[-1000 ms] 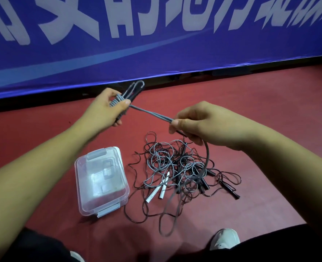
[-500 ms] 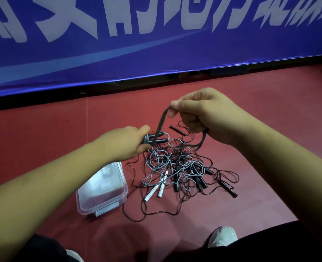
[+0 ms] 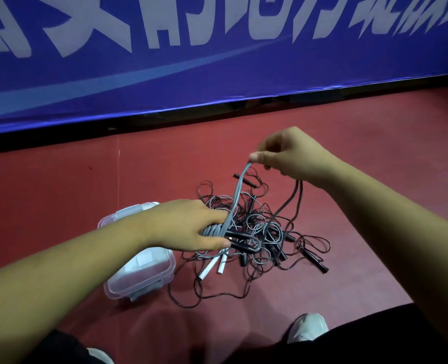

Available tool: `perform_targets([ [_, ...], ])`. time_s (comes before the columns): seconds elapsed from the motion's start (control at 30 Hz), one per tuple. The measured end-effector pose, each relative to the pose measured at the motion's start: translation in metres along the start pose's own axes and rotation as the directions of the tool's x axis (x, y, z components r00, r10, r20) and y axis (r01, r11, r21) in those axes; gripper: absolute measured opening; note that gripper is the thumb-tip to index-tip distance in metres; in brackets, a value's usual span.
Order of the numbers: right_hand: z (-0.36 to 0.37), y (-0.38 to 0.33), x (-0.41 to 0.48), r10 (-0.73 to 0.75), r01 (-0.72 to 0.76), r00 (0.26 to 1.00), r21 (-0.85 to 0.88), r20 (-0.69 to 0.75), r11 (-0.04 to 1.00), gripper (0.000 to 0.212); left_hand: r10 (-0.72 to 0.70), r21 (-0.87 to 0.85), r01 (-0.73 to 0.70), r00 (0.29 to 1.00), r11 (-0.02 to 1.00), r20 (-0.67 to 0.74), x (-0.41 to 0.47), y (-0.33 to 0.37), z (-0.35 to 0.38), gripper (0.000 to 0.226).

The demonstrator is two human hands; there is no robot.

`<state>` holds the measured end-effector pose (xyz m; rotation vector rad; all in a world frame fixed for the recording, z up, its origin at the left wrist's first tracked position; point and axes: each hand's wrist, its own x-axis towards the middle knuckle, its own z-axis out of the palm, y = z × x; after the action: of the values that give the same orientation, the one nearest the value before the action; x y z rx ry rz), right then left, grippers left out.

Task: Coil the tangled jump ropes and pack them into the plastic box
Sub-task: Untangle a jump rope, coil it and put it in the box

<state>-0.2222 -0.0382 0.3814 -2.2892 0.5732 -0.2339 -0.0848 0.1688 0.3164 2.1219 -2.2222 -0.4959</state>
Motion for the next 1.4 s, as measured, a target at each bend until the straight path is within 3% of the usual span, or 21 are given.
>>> perform_targets([
  [0.07, -0.003, 0.01, 0.0, -0.007, 0.009, 0.999, -0.034, 0.048, 0.999, 0.011, 0.039, -0.273, -0.047, 0.999, 0.961, -0.037, -0.003, 0.004, -0.006, 0.034],
  [0.1, -0.005, 0.016, -0.001, -0.007, 0.011, 0.997, -0.046, 0.077, 0.999, 0.009, 0.031, -0.487, -0.07, 0.996, 0.871, -0.086, -0.005, 0.008, -0.013, 0.033],
  [0.17, -0.006, 0.025, -0.005, -0.013, 0.01, 0.986, 0.022, 0.165, 1.0, 0.008, -0.06, -0.843, -0.133, 0.98, 0.521, -0.191, -0.009, 0.013, -0.032, 0.041],
  [0.2, -0.005, 0.026, -0.007, -0.02, 0.001, 0.977, 0.092, 0.212, 0.996, 0.013, -0.112, -0.906, -0.184, 0.964, 0.381, -0.243, -0.01, 0.013, -0.041, 0.047],
  [0.27, -0.001, 0.026, -0.011, -0.038, -0.015, 0.961, 0.19, 0.276, 0.982, 0.017, -0.204, -0.913, -0.277, 0.916, 0.298, -0.345, -0.012, 0.008, -0.053, 0.043],
  [0.4, 0.008, 0.012, -0.014, -0.085, 0.048, 0.941, 0.121, 0.326, 0.992, 0.021, -0.422, -0.92, -0.241, 0.832, 0.309, -0.36, -0.01, -0.014, -0.055, 0.019],
  [0.6, 0.016, -0.011, -0.024, -0.055, -0.026, 0.952, 0.257, 0.303, 0.966, 0.031, -0.603, -0.93, -0.105, 0.734, 0.353, -0.312, -0.007, -0.034, -0.06, 0.016],
  [0.77, 0.015, -0.038, -0.03, -0.09, 0.07, 0.974, 0.101, 0.208, 0.992, 0.026, -0.622, -0.82, 0.073, 0.691, 0.568, -0.368, -0.012, -0.041, -0.062, 0.026],
  [0.93, 0.022, -0.055, -0.035, -0.066, 0.062, 0.975, 0.028, 0.211, 0.998, 0.032, -0.6, -0.685, 0.227, 0.708, 0.692, -0.372, -0.011, -0.047, -0.054, 0.036],
  [1.03, 0.022, -0.059, -0.037, -0.013, -0.007, 0.989, 0.137, 0.145, 0.991, 0.035, -0.533, -0.278, 0.454, 0.732, 0.846, -0.425, -0.014, -0.042, -0.053, 0.04],
  [1.13, 0.022, -0.068, -0.039, -0.018, 0.016, 0.996, 0.022, 0.093, 1.0, 0.036, -0.469, -0.008, 0.526, 0.751, 0.851, -0.465, -0.012, -0.034, -0.051, 0.04],
  [1.3, 0.011, -0.077, -0.042, -0.027, 0.023, 0.998, 0.055, 0.062, 0.998, 0.03, -0.489, 0.072, 0.525, 0.828, 0.848, -0.274, -0.013, -0.025, -0.042, 0.031],
  [1.4, 0.01, -0.075, -0.04, -0.027, 0.021, 0.999, 0.183, 0.035, 0.983, 0.028, -0.474, 0.075, 0.492, 0.862, 0.867, -0.177, -0.009, -0.013, -0.036, 0.054],
])
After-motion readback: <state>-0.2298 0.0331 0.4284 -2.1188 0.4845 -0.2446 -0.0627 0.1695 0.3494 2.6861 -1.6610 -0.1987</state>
